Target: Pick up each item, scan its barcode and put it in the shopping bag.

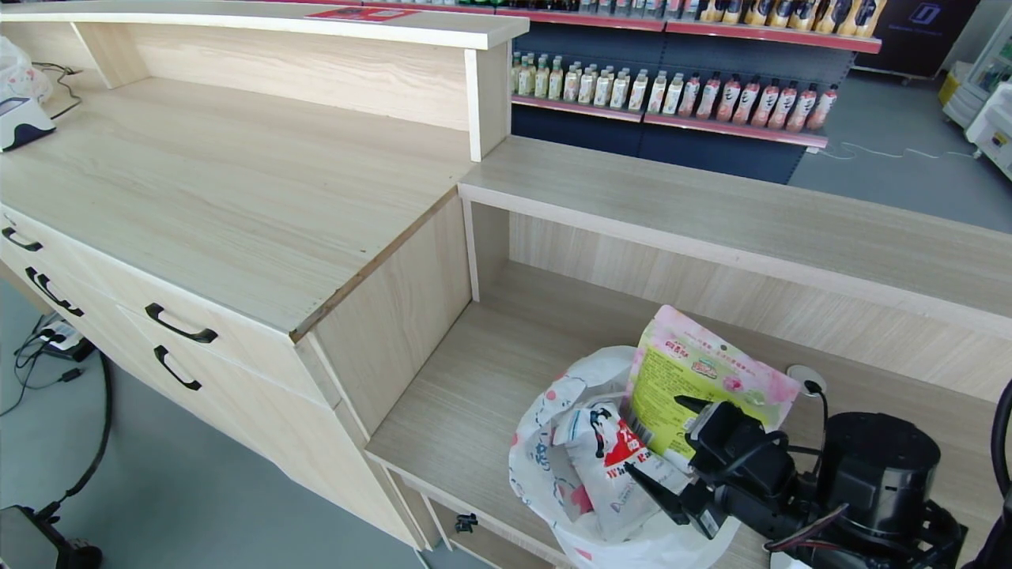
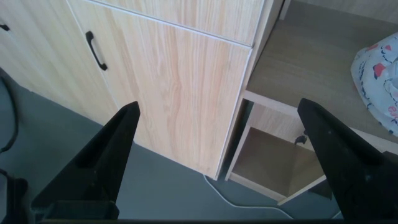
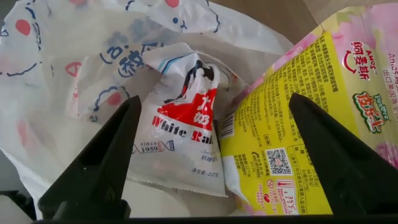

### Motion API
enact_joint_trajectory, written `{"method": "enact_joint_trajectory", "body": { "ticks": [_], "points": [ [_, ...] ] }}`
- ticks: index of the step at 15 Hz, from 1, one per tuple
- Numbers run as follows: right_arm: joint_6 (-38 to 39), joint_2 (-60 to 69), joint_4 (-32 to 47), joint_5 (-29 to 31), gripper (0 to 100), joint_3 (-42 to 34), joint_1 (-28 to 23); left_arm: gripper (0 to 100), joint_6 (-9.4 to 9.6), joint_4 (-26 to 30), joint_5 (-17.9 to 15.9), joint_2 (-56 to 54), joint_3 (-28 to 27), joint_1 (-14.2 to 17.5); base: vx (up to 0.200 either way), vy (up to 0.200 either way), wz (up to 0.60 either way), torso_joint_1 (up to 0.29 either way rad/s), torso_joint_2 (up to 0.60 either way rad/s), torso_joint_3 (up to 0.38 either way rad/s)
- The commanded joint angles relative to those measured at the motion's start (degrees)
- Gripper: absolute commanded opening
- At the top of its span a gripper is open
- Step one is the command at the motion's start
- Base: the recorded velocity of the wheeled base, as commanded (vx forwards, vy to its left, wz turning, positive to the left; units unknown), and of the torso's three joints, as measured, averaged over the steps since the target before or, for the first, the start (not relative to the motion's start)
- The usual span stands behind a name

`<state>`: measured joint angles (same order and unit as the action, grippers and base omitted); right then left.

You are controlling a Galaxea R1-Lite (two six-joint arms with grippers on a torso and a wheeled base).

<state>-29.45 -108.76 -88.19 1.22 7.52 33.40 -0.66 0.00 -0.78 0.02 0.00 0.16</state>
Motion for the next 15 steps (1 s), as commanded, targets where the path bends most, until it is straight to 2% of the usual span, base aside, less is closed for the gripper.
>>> {"method": "enact_joint_trajectory", "body": {
  "ticks": [1, 3, 6, 9, 11, 13, 15],
  "points": [
    [-0.25, 4.09, 0.12, 0.01, 100, -0.05, 1.58, 100, -0.04, 0.00, -0.01, -0.02, 0.00, 0.02, 0.000, 0.000, 0.00, 0.000, 0.00, 0.000],
    [-2.72, 12.61, 0.74, 0.01, 100, -1.37, 3.25, 100, -0.04, 0.00, -0.01, -0.02, 0.00, 0.02, 0.000, 0.000, 0.00, 0.000, 0.00, 0.000],
    [-6.49, 27.38, 6.80, -0.25, 100, -4.97, 3.25, 100, -0.04, 0.00, -0.01, -0.02, 0.00, 0.02, 0.000, 0.000, 0.00, 0.000, 0.00, 0.000],
    [-8.34, 35.82, 7.24, -2.89, 100, -6.91, 3.16, 100, -0.04, 0.00, -0.01, -0.02, 0.00, 0.02, 0.000, 0.000, -0.60, -0.001, 0.01, 0.005],
    [-8.34, 40.39, 7.68, -2.80, 100, -4.01, 3.34, 100, -0.04, 0.00, -0.01, -0.02, 0.00, 0.02, 0.000, 0.000, -0.60, 0.007, 0.00, 0.005],
    [-8.34, 44.69, 14.01, -2.27, 100, 2.94, 3.07, 100, -0.04, 0.00, -0.01, -0.02, 0.00, 0.02, 0.000, 0.000, -0.60, 0.002, 0.00, 0.002],
    [-7.99, 53.04, 35.54, 4.41, 100, 15.51, 3.42, 100, -0.04, 0.00, -0.01, -0.02, 0.00, 0.02, 0.000, 0.000, -0.60, 0.000, 0.00, 0.002]
  ]
}}
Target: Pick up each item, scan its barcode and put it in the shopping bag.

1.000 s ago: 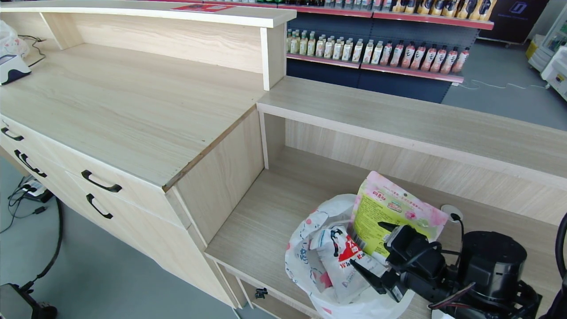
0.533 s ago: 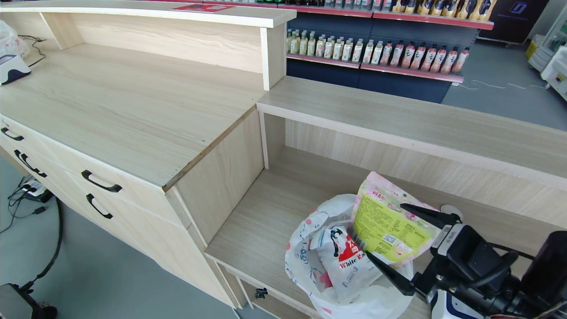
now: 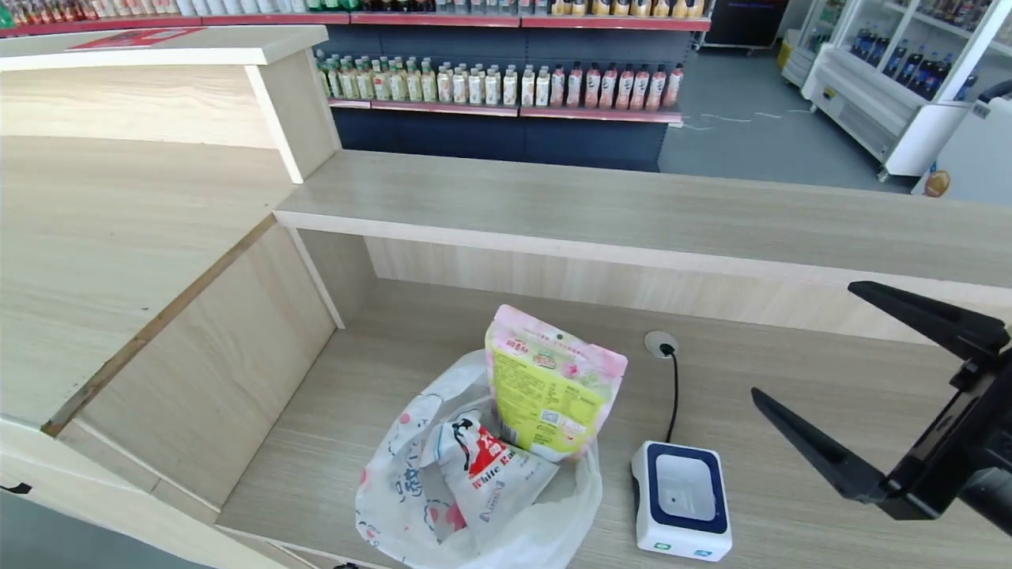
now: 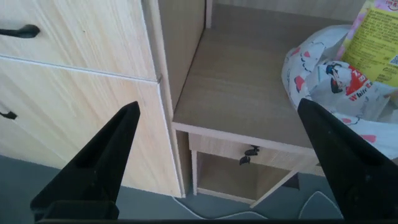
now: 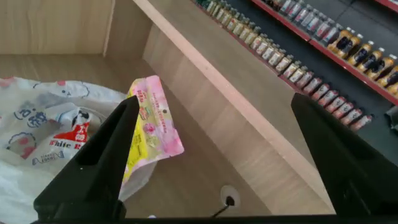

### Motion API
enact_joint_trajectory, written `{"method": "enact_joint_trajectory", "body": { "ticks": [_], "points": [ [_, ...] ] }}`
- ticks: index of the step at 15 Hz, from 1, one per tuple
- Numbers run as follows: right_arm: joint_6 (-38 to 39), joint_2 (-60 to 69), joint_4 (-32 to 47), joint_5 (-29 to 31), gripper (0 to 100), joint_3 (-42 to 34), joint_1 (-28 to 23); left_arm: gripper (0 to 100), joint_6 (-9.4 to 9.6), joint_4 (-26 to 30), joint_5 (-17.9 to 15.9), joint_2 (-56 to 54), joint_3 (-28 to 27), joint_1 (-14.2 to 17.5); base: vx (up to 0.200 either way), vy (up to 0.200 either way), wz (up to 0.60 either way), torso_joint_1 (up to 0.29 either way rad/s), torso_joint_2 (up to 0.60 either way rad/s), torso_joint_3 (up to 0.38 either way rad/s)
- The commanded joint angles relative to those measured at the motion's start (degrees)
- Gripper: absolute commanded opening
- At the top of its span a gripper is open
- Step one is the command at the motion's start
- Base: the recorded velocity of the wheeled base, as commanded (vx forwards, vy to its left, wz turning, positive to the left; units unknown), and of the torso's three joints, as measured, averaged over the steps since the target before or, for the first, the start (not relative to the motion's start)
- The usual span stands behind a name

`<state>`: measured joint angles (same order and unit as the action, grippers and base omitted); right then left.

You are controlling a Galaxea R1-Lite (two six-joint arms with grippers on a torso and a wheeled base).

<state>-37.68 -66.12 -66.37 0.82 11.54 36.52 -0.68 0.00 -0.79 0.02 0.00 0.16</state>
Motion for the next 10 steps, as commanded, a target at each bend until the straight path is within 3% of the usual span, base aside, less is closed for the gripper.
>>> {"method": "enact_joint_trajectory", "body": {
  "ticks": [1, 2, 6, 8, 10],
  "points": [
    [0.85, 11.98, 19.17, 8.59, 100, 15.00, 0.22, 100, -0.02, 0.00, 0.00, -0.02, 0.00, 0.02, 0.000, 0.000, -0.60, 0.007, 0.01, 0.002],
    [3.05, 12.60, 20.14, 11.05, 100, 16.05, -0.40, 100, -0.02, 0.00, 0.00, -0.02, 0.00, 0.02, 0.000, 0.000, -0.60, -0.002, 0.00, 0.002],
    [13.07, 17.96, 20.05, 12.63, 100, 1.99, -13.41, 100, -0.02, 0.00, 0.00, -0.02, 0.00, 0.02, 0.000, 0.000, 0.00, 0.000, 0.00, 0.000],
    [12.10, 26.66, 19.61, 12.72, 100, -11.54, -17.71, 100, -0.02, 0.00, 0.00, -0.02, 0.00, 0.02, 0.000, 0.000, 0.00, 0.000, 0.00, 0.000],
    [11.40, 34.92, 27.25, 13.16, 100, -11.54, -19.30, 100, -0.02, 0.00, 0.00, -0.02, 0.00, 0.02, 0.000, 0.000, 0.00, 0.000, 0.00, 0.000]
  ]
}}
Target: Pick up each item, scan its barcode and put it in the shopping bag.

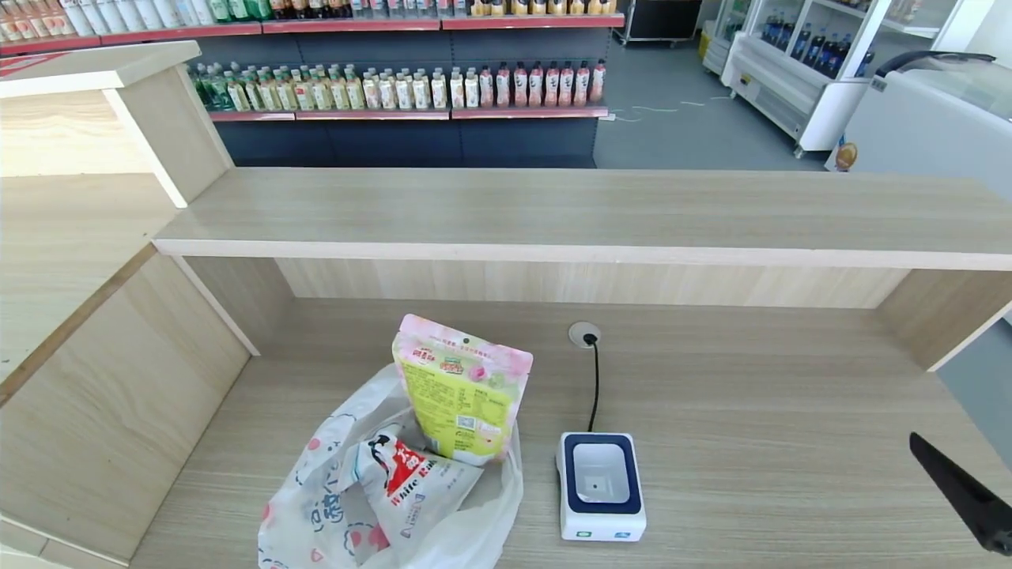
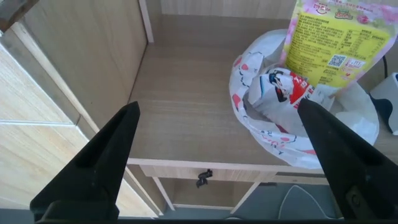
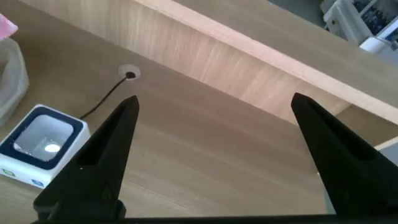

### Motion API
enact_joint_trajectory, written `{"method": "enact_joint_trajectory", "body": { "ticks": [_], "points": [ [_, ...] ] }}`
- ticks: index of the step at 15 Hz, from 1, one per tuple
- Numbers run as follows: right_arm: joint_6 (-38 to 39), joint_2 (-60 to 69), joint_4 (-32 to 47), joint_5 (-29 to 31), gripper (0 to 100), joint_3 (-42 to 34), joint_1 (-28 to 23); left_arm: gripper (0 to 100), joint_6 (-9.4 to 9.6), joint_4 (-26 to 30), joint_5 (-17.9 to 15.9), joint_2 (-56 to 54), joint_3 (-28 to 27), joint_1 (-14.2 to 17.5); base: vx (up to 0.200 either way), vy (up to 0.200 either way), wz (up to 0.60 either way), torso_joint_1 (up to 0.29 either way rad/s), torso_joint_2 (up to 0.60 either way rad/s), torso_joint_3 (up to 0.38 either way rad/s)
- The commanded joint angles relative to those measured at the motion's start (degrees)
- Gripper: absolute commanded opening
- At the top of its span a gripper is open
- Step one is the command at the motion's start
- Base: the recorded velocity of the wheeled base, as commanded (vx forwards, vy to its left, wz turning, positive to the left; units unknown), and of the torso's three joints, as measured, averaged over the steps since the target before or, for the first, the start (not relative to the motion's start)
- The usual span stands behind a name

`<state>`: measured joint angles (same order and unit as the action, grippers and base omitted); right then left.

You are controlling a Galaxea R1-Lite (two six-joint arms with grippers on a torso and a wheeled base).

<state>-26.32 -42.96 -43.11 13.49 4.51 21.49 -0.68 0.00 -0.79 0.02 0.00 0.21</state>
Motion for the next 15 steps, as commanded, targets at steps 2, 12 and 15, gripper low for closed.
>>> {"method": "enact_joint_trajectory", "body": {
  "ticks": [2, 12, 15],
  "points": [
    [3.91, 21.51, 15.33, 3.29, 100, -4.51, -5.76, 100, -0.02, 0.00, 0.00, -0.02, 0.00, -0.03, 0.000, 0.000, 0.00, 0.000, 0.00, 0.000],
    [13.49, 41.11, 42.23, -0.31, 100, -4.51, -22.02, 100, -0.02, 0.00, 0.00, -0.02, 0.00, -0.03, 0.000, 0.000, 0.00, 0.000, 0.00, 0.000],
    [13.22, 41.64, 42.23, -0.22, 100, -4.51, -22.02, 100, -0.02, 0.00, 0.00, -0.02, 0.00, -0.03, 0.000, 0.000, 0.00, 0.000, 0.00, 0.000]
  ]
}}
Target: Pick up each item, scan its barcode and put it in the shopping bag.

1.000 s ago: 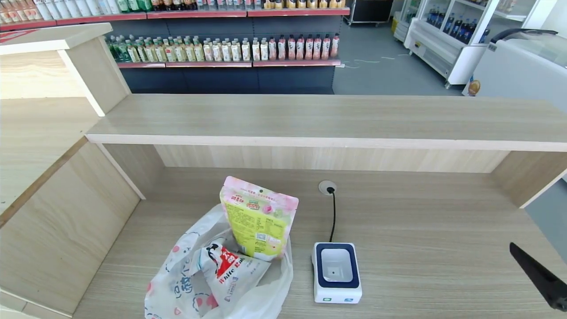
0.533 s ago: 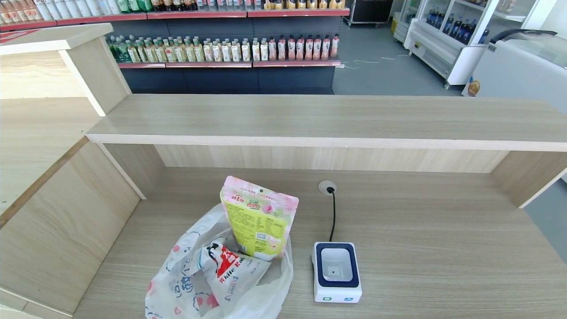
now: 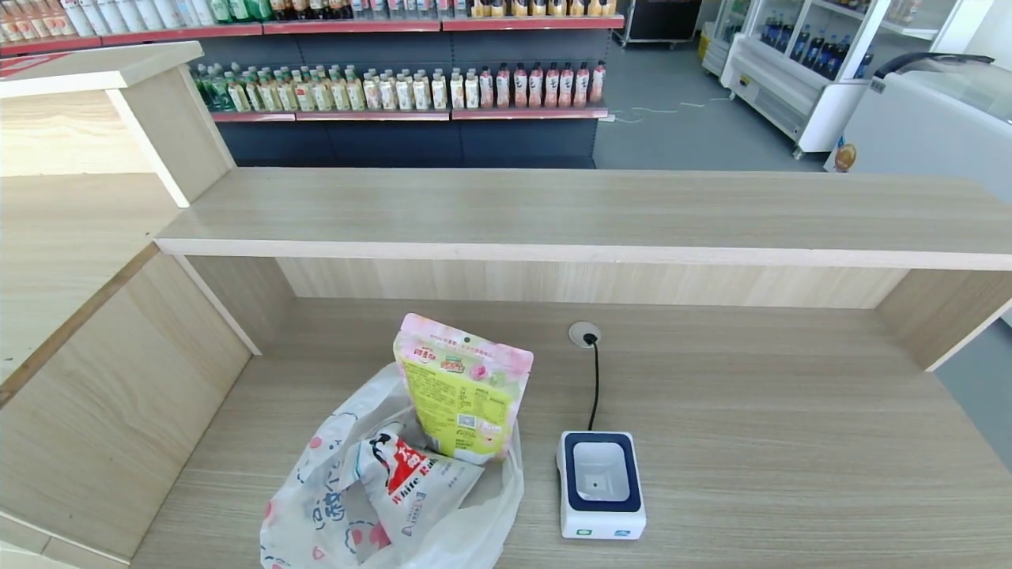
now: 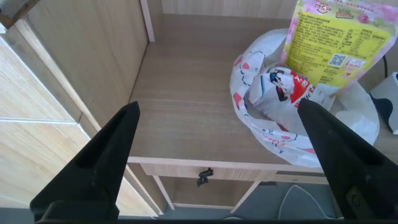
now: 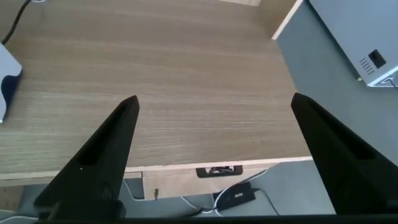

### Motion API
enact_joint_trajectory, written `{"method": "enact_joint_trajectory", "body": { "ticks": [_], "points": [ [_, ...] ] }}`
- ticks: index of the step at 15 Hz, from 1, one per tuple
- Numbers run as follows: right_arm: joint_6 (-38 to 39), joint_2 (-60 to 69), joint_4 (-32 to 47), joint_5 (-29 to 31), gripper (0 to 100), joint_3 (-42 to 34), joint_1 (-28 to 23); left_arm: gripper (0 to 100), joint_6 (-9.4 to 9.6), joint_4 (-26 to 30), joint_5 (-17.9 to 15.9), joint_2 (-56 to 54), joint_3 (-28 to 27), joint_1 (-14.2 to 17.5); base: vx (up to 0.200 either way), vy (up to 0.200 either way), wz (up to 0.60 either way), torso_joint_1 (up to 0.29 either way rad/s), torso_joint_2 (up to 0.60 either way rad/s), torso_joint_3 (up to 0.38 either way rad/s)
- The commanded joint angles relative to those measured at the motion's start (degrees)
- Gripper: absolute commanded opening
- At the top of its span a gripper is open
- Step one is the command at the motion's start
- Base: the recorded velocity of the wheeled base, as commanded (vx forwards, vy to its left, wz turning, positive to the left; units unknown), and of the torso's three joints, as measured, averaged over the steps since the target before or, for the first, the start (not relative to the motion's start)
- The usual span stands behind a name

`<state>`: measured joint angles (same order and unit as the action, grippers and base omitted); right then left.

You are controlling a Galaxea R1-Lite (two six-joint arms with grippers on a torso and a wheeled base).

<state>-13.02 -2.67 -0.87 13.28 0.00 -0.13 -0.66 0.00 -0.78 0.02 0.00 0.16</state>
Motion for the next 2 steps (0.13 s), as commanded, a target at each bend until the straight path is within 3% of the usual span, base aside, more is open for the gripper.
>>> {"method": "enact_joint_trajectory", "body": {
  "ticks": [1, 2],
  "points": [
    [-0.08, 1.35, -0.01, 0.00, 100, 0.00, -0.39, 100, -0.04, 0.00, -0.01, -0.02, 0.00, 0.02, 0.000, 0.000, 0.00, 0.000, 0.00, 0.000],
    [0.01, 1.35, -0.01, 0.17, 100, 0.00, -0.39, 100, -0.04, 0.00, -0.01, -0.02, 0.00, 0.02, 0.000, 0.000, 0.00, 0.000, 0.00, 0.000]
  ]
}}
